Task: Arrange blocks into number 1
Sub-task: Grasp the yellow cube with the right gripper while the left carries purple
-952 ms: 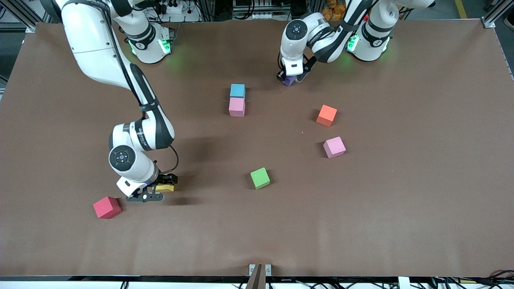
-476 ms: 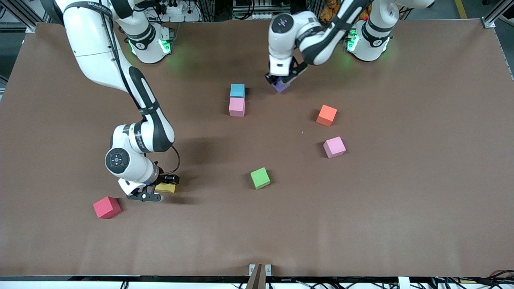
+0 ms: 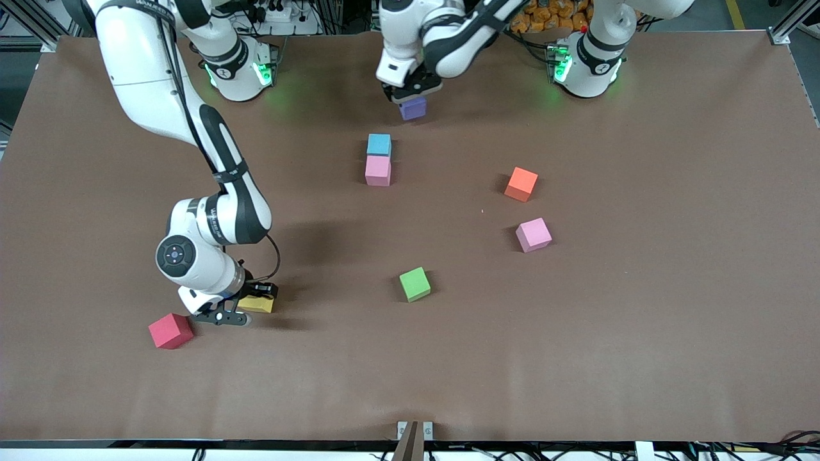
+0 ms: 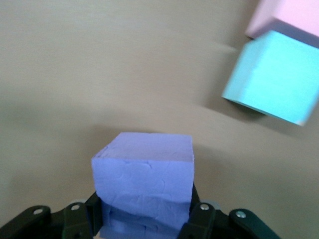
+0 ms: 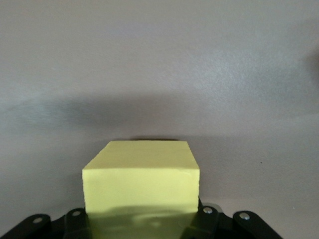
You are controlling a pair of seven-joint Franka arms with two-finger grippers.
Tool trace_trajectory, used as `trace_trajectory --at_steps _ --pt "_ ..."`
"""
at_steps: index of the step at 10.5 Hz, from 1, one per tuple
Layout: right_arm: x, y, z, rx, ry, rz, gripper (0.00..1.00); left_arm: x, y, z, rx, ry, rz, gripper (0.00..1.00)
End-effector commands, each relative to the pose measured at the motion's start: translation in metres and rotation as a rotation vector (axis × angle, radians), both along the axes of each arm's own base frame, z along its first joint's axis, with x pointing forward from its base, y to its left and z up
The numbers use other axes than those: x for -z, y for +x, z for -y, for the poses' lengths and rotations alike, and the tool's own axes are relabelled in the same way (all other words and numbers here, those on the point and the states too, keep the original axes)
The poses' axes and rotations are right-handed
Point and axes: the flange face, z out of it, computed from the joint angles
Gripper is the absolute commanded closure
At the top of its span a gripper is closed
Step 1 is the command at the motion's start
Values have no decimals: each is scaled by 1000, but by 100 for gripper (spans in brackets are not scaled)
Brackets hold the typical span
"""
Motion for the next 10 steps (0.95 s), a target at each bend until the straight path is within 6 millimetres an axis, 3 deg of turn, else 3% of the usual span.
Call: trace_trajectory --at_steps 1,4,7,10 --pt "-27 -14 -17 -10 11 -37 45 18 20 35 172 27 -23 100" --pt "-29 -42 -51 -6 8 -75 45 26 37 55 248 17 -60 100" --pt "-27 -50 -66 44 19 -83 45 30 11 66 311 28 -84 100" --pt "-26 -50 -66 44 17 -86 45 35 10 69 348 24 -94 100"
